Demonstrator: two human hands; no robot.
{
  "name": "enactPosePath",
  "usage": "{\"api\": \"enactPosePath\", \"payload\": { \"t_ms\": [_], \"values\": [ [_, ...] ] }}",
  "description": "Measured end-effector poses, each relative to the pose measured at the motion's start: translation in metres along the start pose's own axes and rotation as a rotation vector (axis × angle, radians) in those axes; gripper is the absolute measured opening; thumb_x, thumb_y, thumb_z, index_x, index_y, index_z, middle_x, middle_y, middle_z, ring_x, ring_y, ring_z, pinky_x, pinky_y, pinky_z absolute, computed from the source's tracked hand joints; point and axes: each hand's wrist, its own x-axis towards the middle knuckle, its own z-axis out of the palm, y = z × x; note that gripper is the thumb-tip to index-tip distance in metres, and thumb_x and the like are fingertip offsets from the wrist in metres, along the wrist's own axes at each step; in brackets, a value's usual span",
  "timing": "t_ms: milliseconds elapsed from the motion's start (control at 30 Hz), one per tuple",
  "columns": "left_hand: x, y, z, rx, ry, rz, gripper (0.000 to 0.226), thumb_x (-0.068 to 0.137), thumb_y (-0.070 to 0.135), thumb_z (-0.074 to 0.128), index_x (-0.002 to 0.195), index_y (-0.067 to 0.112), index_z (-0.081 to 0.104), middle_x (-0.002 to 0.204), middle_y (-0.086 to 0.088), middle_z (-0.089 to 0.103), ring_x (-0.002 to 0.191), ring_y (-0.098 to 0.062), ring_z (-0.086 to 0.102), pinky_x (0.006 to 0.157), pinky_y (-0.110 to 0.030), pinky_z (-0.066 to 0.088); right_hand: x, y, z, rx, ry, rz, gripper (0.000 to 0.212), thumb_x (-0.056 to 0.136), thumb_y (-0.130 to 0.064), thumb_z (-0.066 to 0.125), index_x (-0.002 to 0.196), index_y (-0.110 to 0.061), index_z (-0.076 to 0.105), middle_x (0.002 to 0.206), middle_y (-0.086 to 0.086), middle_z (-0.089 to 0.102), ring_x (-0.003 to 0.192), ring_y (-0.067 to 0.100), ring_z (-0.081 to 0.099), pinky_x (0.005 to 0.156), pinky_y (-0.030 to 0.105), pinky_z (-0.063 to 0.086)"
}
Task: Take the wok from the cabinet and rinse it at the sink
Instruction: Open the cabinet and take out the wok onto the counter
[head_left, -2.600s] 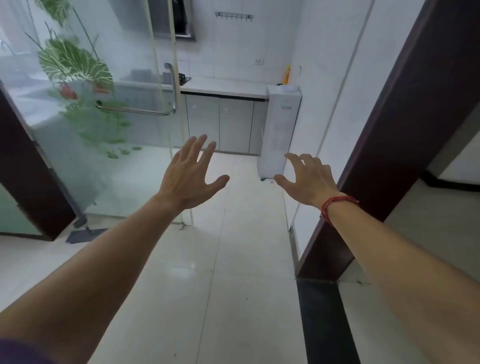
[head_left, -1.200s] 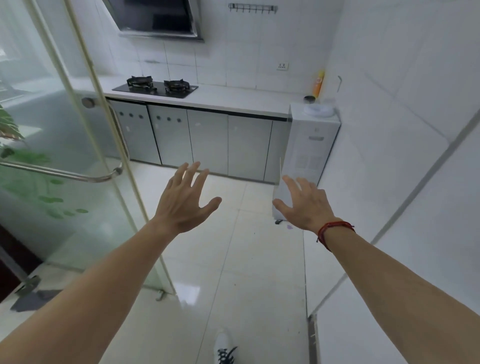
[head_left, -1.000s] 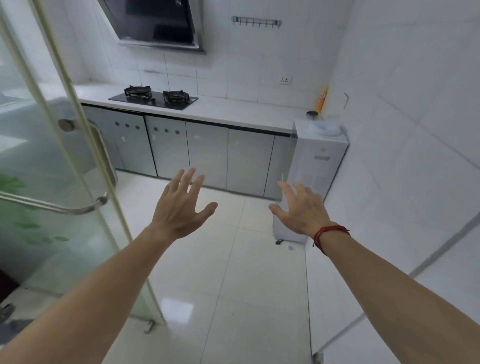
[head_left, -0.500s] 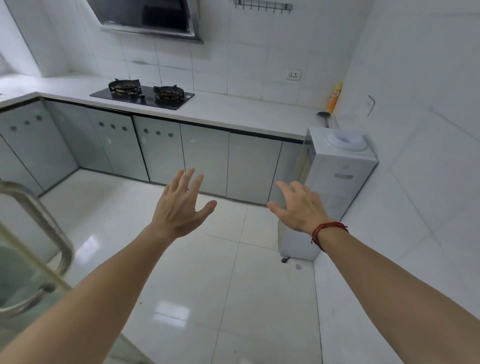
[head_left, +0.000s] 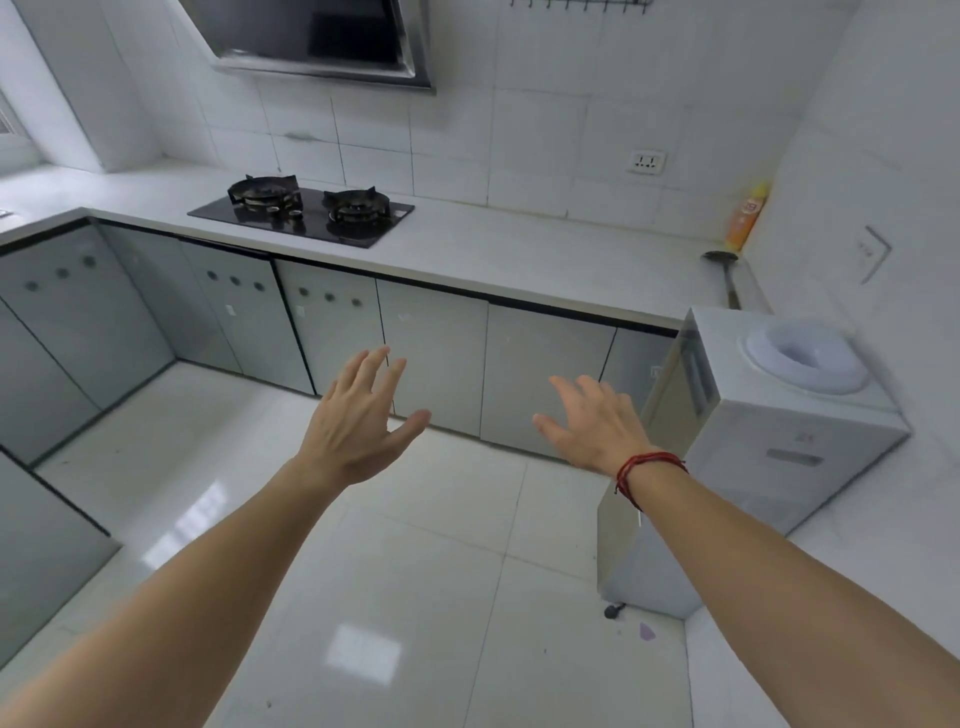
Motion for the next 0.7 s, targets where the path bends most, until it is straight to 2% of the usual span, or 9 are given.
{"api": "enactPosePath", "payload": {
  "t_ms": [300,567,700],
  "values": [
    [0.123,-0.035,0.026,0.033,-0.055,-0.033,0.091,0.087,0.074,0.022,0.155,0.014,0.03,0.163,-0.011,0.026,0.151,-0.031,0.019,0.119,-0.048,0.024,0.13,0.023,0.004,0.013,-0.068,0.001,0.067,0.096,-0.059,0.032,0.154,-0.025,0.026,0.147,0.01,0.042,0.132,0.027,0.04,0.105,0.044,0.033],
    [0.215,-0.057,0.068,0.05,-0.096,0.028,0.09,0.088,0.073,0.022,0.155,0.013,0.029,0.164,-0.012,0.025,0.151,-0.031,0.019,0.119,-0.047,0.024,0.207,0.036,0.018,-0.004,-0.082,0.044,0.066,0.097,-0.058,0.034,0.153,-0.026,0.026,0.147,0.009,0.042,0.132,0.027,0.041,0.109,0.045,0.028],
    [0.266,-0.077,0.092,0.051,-0.123,0.064,0.09,0.088,0.072,0.022,0.154,0.012,0.03,0.163,-0.013,0.026,0.151,-0.032,0.019,0.119,-0.046,0.024,0.251,0.038,0.029,0.011,-0.074,0.084,0.065,0.096,-0.058,0.035,0.152,-0.027,0.026,0.145,0.009,0.043,0.13,0.028,0.041,0.104,0.044,0.032]
  ]
}}
